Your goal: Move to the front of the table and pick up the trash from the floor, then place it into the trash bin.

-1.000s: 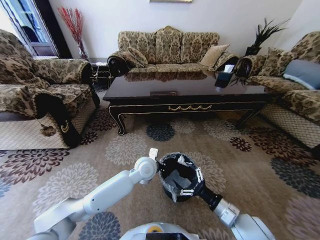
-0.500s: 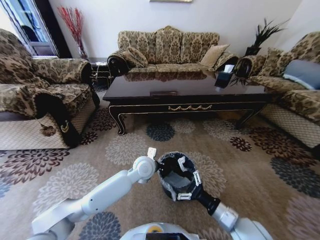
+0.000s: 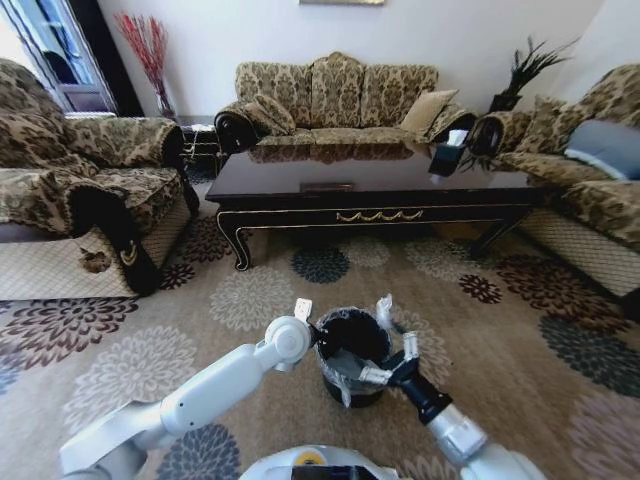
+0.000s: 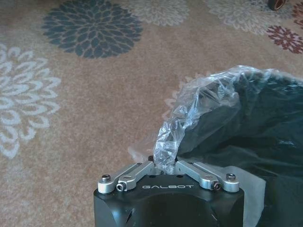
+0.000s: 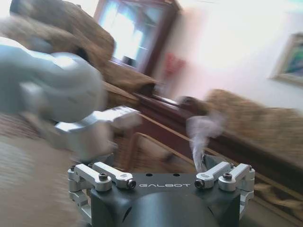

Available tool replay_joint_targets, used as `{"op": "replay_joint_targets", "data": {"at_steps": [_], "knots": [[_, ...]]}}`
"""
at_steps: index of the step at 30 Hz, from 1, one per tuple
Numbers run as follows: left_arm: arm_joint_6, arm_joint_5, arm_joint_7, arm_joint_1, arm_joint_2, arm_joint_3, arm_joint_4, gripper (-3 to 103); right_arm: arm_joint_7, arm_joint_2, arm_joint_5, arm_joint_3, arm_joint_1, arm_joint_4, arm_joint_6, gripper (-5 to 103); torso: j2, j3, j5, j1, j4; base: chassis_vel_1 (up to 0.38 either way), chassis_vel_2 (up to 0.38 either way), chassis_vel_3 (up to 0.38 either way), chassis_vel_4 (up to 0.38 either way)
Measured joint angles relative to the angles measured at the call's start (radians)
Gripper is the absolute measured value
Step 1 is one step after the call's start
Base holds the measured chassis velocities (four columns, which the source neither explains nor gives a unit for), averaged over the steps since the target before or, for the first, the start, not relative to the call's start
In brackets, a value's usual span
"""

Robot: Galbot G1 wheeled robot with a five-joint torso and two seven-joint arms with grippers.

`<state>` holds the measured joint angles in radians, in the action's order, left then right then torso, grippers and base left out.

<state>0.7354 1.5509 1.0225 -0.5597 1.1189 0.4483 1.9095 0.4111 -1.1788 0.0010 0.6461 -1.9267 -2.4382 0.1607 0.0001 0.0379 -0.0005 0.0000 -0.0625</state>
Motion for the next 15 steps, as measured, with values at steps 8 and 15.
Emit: {"op": "replay_joint_targets", "data": {"at_steps": [8, 15], "knots": [[0.0, -0.014, 0.001, -0.006, 0.013, -0.005, -0.011, 2, 0.009, 0.007, -0.064, -0.013, -0.027, -0.032, 0.01, 100, 0.0, 0.0, 0.0002, 0.0, 0.0001, 0.0, 0.0, 0.0, 0.0], [0.0, -0.024, -0.002, -0.034, 0.002, -0.013, 0.005, 2, -0.15, -0.014, -0.136, -0.031, -0.062, -0.049, 0.022, 100, 0.0, 0.0, 0.0008, 0.0, 0.0003, 0.0, 0.0, 0.0, 0.0]]}}
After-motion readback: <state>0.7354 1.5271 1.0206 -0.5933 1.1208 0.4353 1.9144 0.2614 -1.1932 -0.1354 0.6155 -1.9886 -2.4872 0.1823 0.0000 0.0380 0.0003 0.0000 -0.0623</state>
